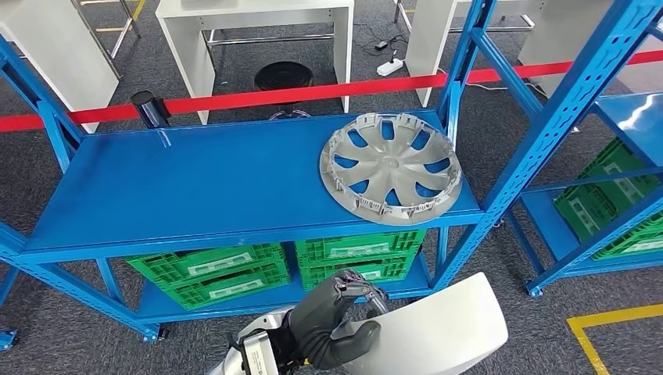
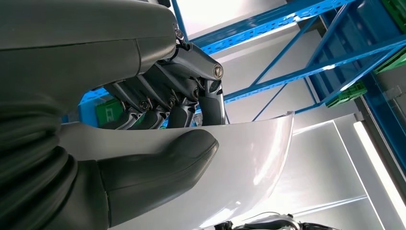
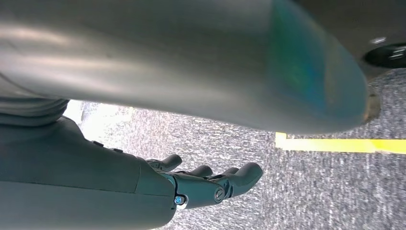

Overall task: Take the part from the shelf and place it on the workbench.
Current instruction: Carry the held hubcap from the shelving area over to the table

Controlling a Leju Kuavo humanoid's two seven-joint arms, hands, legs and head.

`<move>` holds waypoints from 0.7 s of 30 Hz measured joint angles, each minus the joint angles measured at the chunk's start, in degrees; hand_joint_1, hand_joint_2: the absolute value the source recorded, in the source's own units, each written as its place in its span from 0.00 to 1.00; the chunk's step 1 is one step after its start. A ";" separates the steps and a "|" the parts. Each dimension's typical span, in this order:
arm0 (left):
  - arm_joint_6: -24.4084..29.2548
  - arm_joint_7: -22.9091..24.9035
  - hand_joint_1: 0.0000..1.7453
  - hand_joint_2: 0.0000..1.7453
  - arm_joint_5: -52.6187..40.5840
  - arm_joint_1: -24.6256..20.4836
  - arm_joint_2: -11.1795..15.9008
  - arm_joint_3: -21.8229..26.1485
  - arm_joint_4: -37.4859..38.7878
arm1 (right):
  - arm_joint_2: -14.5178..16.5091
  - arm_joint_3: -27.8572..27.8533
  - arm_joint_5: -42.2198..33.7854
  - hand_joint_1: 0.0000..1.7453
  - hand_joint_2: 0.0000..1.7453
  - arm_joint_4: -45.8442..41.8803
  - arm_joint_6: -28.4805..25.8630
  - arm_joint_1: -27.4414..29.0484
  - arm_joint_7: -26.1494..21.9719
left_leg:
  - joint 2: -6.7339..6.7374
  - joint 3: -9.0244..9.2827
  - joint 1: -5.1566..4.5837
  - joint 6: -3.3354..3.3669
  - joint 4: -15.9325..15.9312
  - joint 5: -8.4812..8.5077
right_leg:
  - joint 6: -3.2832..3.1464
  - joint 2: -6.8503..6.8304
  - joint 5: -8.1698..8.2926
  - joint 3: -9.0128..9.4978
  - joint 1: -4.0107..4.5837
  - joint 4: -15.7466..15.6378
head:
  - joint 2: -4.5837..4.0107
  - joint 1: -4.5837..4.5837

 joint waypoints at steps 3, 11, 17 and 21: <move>0.02 0.00 1.00 1.00 0.00 -0.01 0.11 -0.12 0.17 | -0.14 0.00 0.05 0.00 0.00 0.00 0.00 0.04 -0.27 | 0.03 -1.37 0.31 -0.44 1.02 0.31 | 0.56 -0.06 2.36 2.26 -0.42 -2.33 | 0.00 0.02; 0.27 0.01 1.00 1.00 -0.04 -0.09 0.23 -0.21 0.12 | -0.21 0.00 0.10 0.00 0.00 0.00 0.02 -0.37 -0.47 | -0.34 -3.67 0.50 -3.44 3.78 -0.22 | -2.21 0.08 6.40 5.77 -0.53 -11.12 | 0.00 -0.05; 0.35 0.00 1.00 1.00 0.11 -0.13 0.40 -0.21 0.49 | -0.20 -0.05 -0.01 0.00 0.00 0.00 0.00 -0.36 -0.16 | -0.36 -5.64 0.83 -4.50 17.49 -10.02 | -2.71 -0.12 9.77 1.50 -0.52 -11.11 | 0.00 -0.56; 0.35 -0.01 1.00 1.00 0.19 -0.55 0.33 -0.23 0.63 | -0.20 -0.38 -0.13 0.00 0.00 0.00 0.00 -0.35 -0.25 | -0.44 4.77 0.62 -3.53 4.52 -6.70 | -1.84 -0.07 11.71 -0.35 -0.47 -11.16 | 0.00 -0.62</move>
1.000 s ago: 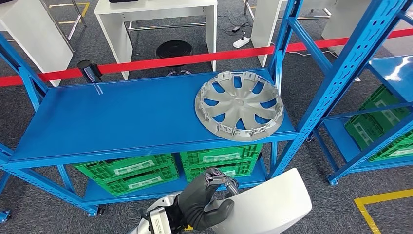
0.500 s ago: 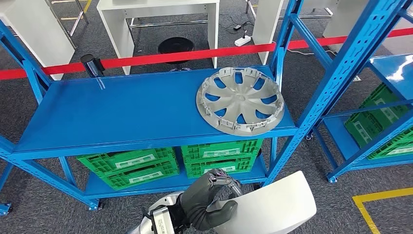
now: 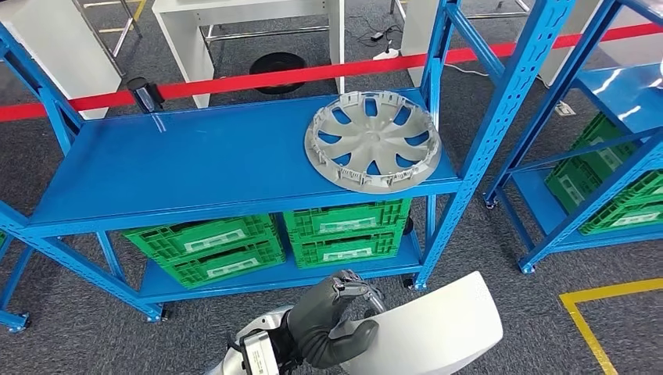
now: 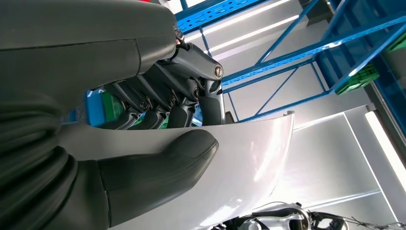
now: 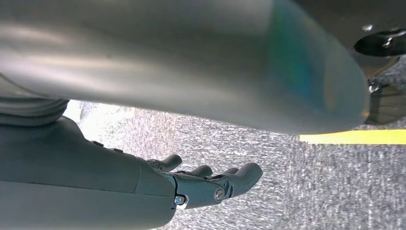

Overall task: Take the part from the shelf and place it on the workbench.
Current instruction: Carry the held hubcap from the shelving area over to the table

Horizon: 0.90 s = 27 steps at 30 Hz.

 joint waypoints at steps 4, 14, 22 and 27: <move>0.00 -0.02 1.00 1.00 0.23 -0.39 -0.06 -0.07 0.05 | 0.01 -0.39 -0.07 0.00 0.00 0.00 0.02 -0.01 -0.27 | -0.02 1.16 -0.46 1.49 -3.84 0.51 | 1.60 0.02 1.58 0.06 -0.13 -0.79 | 0.00 -0.12; -0.02 0.01 1.00 1.00 0.43 -0.56 -0.26 -0.88 0.55 | -0.02 -1.00 -0.37 0.00 0.00 -0.01 0.13 -0.05 -0.34 | 0.51 -5.80 -0.89 3.13 -3.11 6.09 | 1.67 0.02 -5.79 3.66 0.61 6.65 | 0.00 0.53; -0.02 -0.02 1.00 1.00 0.57 -0.68 -0.14 -0.98 0.52 | 0.05 -1.06 -0.38 0.00 0.00 -0.02 0.00 -0.07 -0.39 | 0.19 -8.72 -0.71 0.45 1.33 3.58 | -0.99 -0.24 -4.05 7.08 0.58 -2.43 | 0.00 0.45; -0.02 0.00 1.00 1.00 0.57 -0.64 0.13 -0.98 0.54 | 0.04 -1.24 -0.44 0.00 0.00 -0.02 -0.02 0.00 -0.44 | 0.14 -9.37 0.37 -0.87 11.79 -1.85 | -0.55 -0.38 -1.11 3.19 0.26 -2.26 | 0.00 0.06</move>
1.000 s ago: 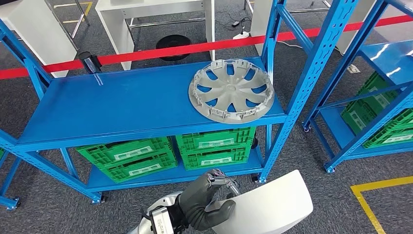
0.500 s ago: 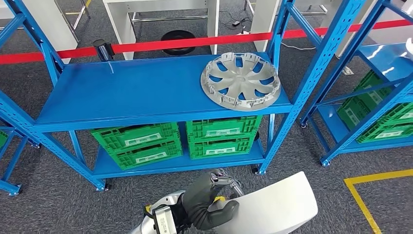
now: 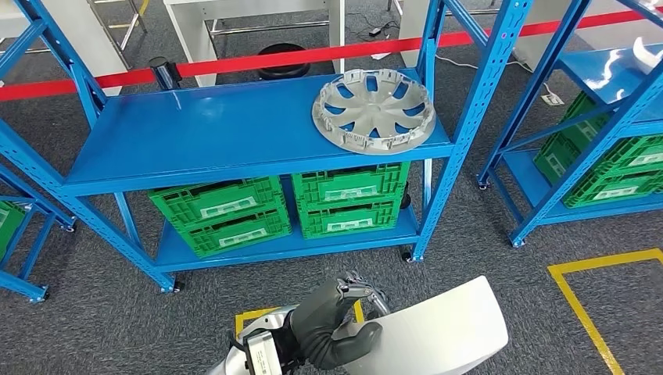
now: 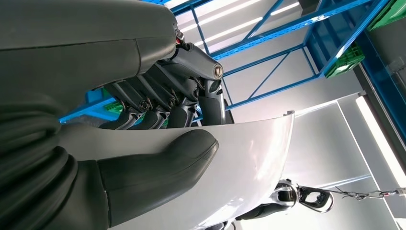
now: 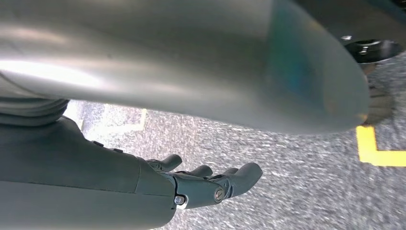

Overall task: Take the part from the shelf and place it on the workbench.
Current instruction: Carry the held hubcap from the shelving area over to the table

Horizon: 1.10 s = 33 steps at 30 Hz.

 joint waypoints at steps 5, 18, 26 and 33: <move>0.00 -0.02 1.00 1.00 0.03 -0.23 -0.14 -0.05 -0.04 | -0.02 -0.26 -0.02 0.00 0.00 -0.05 0.00 -0.05 -0.03 | -0.40 11.04 0.08 0.49 -15.31 2.04 | 1.86 0.12 2.37 -2.09 -0.39 0.33 | 0.00 -0.25; -0.17 0.00 1.00 1.00 0.02 -0.68 -0.53 -0.09 0.33 | -0.09 -0.72 0.35 0.00 0.00 -0.11 0.11 -0.02 0.80 | 0.03 3.36 -1.53 4.29 -15.12 8.34 | 1.52 0.19 -4.39 2.66 0.89 5.90 | 0.00 0.62; -0.19 -0.01 1.00 1.00 0.01 -0.96 -0.73 -0.28 0.40 | -0.09 -0.74 0.57 0.00 0.00 -0.24 -0.03 -0.11 0.77 | -0.20 0.58 -1.23 1.66 -9.84 4.60 | -0.42 -0.17 -2.25 4.53 0.85 -1.45 | 0.00 0.60; -0.19 0.00 1.00 1.00 0.00 -1.01 -0.47 -0.41 0.79 | -0.09 -0.74 0.57 0.00 0.00 -0.25 0.00 -0.03 0.77 | -0.14 6.47 0.29 -0.05 -8.86 2.94 | 0.72 -0.38 1.06 -0.58 0.25 -0.38 | 0.00 0.29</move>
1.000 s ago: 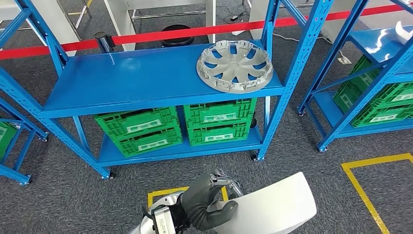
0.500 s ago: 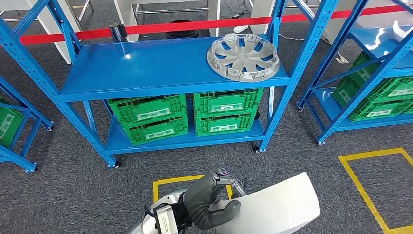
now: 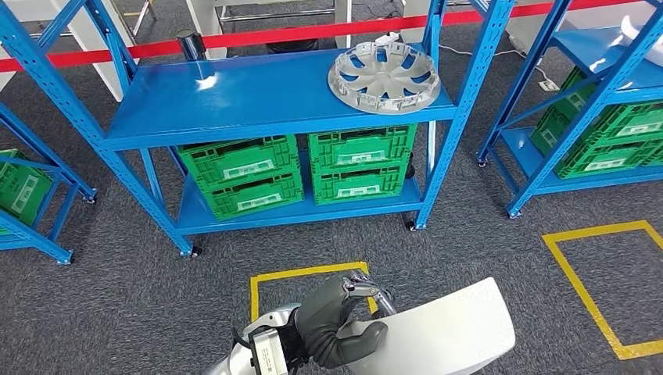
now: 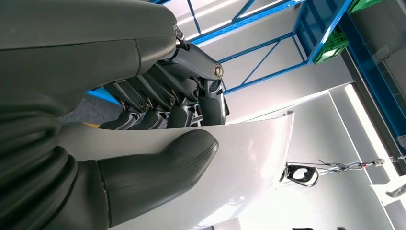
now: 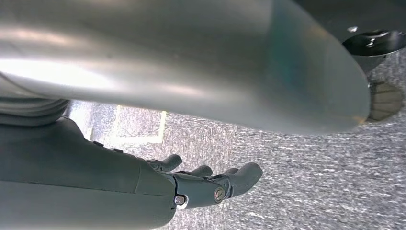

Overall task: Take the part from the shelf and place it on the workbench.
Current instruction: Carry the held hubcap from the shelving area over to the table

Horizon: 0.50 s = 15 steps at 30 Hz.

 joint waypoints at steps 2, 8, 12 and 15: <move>0.00 -0.01 1.00 1.00 0.00 -0.10 -0.08 -0.06 -0.02 | 0.00 0.00 0.01 0.00 0.00 -0.02 0.00 -0.01 -0.02 | -0.14 3.77 -0.08 0.51 -5.76 -0.18 | 0.73 0.05 0.67 -0.58 -0.02 0.32 | 0.00 -0.11; -0.01 -0.01 1.00 1.00 0.00 -0.17 -0.13 -0.35 0.07 | 0.00 0.00 -0.16 0.00 0.00 -0.03 0.00 0.04 -0.03 | 0.01 2.14 -0.34 3.59 -7.01 1.39 | 2.66 0.23 -2.98 -2.78 -0.28 4.71 | 0.00 0.22; -0.01 0.15 1.00 1.00 0.01 -0.13 -0.13 -0.42 0.16 | 0.00 0.00 -0.19 0.00 0.00 -0.03 0.00 0.07 0.04 | 0.10 -0.49 -0.73 4.03 -6.89 3.23 | 2.70 0.29 -8.68 -5.88 -0.06 16.53 | 0.00 0.59; -0.07 0.52 1.00 1.00 0.20 -0.12 -0.22 -0.42 0.28 | -0.01 0.00 -0.20 0.00 0.00 -0.03 0.00 0.06 0.06 | 0.12 -1.83 -0.93 3.76 -6.57 4.30 | 1.91 0.30 -5.04 0.66 0.19 8.95 | 0.00 0.66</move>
